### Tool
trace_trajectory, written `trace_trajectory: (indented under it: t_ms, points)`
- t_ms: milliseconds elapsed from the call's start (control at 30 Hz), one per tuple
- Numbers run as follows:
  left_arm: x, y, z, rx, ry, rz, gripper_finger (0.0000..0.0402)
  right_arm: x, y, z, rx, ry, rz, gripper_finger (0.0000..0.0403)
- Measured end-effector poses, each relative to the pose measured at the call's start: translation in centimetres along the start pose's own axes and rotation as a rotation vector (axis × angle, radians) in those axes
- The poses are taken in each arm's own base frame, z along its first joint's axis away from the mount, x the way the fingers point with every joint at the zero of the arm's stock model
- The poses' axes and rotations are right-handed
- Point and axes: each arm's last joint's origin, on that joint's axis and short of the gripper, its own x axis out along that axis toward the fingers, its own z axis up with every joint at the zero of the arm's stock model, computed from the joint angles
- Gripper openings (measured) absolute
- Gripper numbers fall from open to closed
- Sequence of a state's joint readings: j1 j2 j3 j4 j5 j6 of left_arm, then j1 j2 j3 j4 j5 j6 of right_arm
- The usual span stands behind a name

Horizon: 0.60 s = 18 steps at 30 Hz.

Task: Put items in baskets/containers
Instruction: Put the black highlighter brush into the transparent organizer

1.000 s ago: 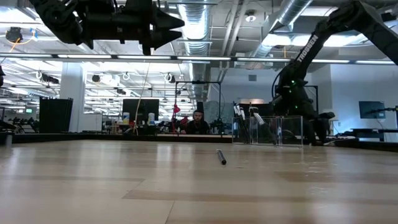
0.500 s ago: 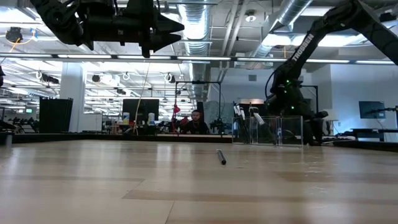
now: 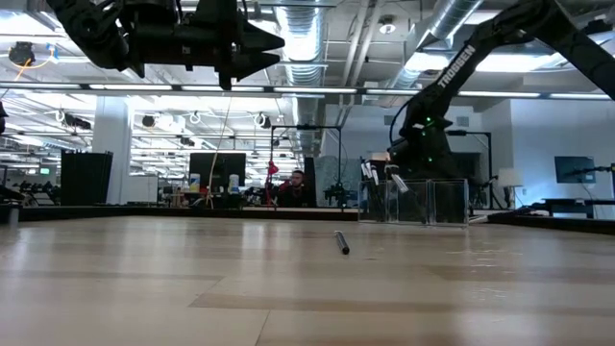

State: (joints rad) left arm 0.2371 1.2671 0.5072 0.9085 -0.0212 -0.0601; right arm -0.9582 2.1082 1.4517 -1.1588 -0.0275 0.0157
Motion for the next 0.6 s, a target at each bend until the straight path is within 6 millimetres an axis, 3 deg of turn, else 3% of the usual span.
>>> trace_trajectory:
  t_ms: [167, 433, 600]
  points:
    - [0.0, 0.0, 0.0, 0.001, 0.003, 0.000, 0.0209, -0.9, 0.9, 0.2, -0.050, -0.006, -0.014, 0.0159]
    - [0.0, 0.0, 0.0, 0.003, 0.003, 0.000, 0.0209, -5.4, 1.8, 1.2, -0.119, -0.103, -0.045, 0.0159]
    - [0.0, 0.0, 0.0, 0.000, 0.003, 0.000, 0.0209, -5.2, 1.2, 0.1, -0.168, 0.027, -0.155, 0.0164]
